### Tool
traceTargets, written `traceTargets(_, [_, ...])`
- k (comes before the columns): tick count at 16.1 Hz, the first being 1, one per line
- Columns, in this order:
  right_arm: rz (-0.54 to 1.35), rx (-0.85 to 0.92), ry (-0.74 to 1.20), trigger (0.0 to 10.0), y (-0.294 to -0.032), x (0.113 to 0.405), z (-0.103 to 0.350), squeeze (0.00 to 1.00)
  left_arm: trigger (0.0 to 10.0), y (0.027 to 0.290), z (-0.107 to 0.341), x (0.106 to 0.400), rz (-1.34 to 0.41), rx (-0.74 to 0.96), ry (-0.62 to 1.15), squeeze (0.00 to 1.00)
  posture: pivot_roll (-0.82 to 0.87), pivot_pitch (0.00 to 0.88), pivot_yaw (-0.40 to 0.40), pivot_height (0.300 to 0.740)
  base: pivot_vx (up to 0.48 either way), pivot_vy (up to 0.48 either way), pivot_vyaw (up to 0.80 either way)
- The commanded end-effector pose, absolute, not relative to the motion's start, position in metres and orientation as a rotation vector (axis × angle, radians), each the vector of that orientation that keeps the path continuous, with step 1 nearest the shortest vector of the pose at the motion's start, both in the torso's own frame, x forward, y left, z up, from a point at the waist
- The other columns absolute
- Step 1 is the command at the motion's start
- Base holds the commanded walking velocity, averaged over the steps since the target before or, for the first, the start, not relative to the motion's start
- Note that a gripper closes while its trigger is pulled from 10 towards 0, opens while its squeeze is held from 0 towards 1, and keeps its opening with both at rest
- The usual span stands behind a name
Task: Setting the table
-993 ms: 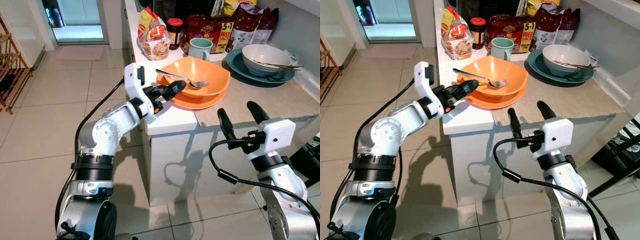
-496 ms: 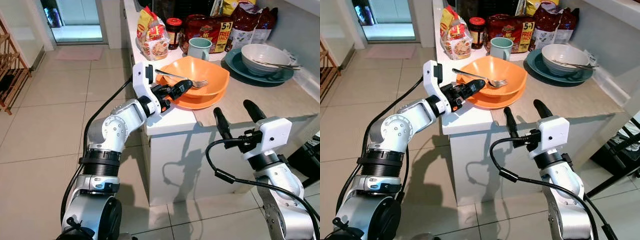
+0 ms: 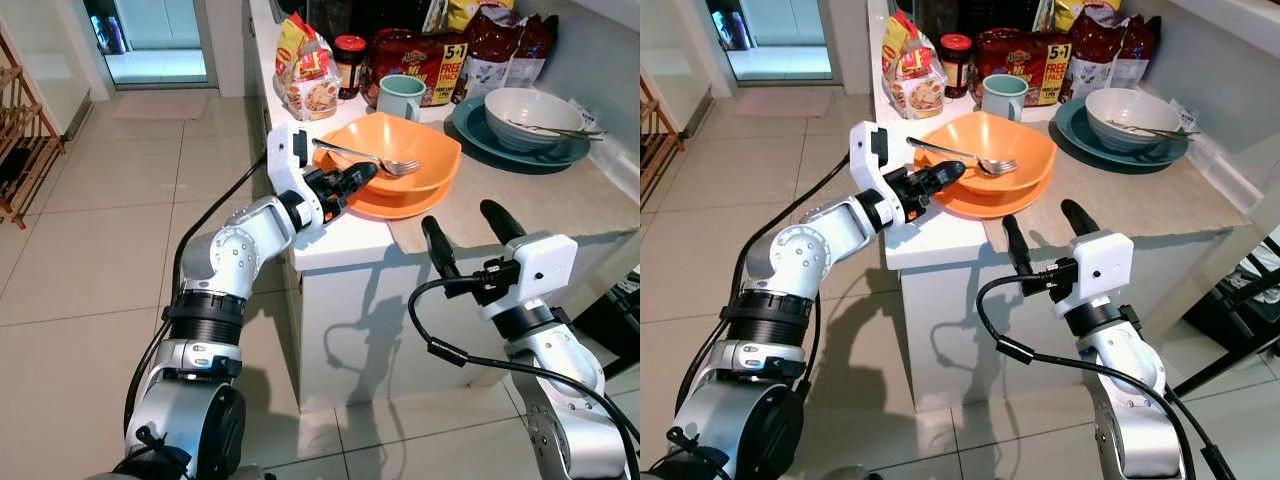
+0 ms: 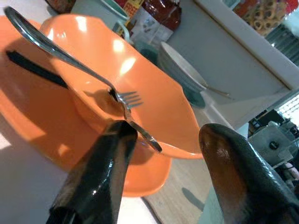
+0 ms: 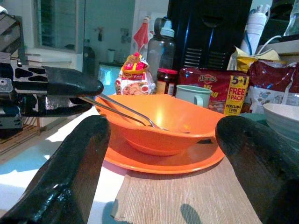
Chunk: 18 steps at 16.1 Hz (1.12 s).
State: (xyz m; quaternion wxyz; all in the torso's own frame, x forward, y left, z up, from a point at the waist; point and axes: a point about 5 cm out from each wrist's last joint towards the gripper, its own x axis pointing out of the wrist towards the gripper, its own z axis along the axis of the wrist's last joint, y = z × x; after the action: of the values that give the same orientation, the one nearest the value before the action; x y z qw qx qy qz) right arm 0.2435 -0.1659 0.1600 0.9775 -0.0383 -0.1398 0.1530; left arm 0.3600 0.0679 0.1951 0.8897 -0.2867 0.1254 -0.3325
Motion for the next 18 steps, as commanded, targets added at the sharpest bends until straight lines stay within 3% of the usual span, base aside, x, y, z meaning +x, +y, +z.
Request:
traceTargets(1, [0.323,-0.077,-0.261,10.0,-0.165,0.243,0.158,0.00,0.0,0.068,0.201,0.364,-0.676,-0.579,0.246,0.00,0.01,0.005,-0.002,0.740,0.000,0.000,0.00])
traceTargets(18, [0.318,-0.069,-0.253,10.0,-0.165,0.240,0.156,0.00,0.0,0.076,0.211,0.359,-0.691,-0.607,0.206,0.00,0.02,0.009,-0.004,0.740,0.000,0.000,0.00])
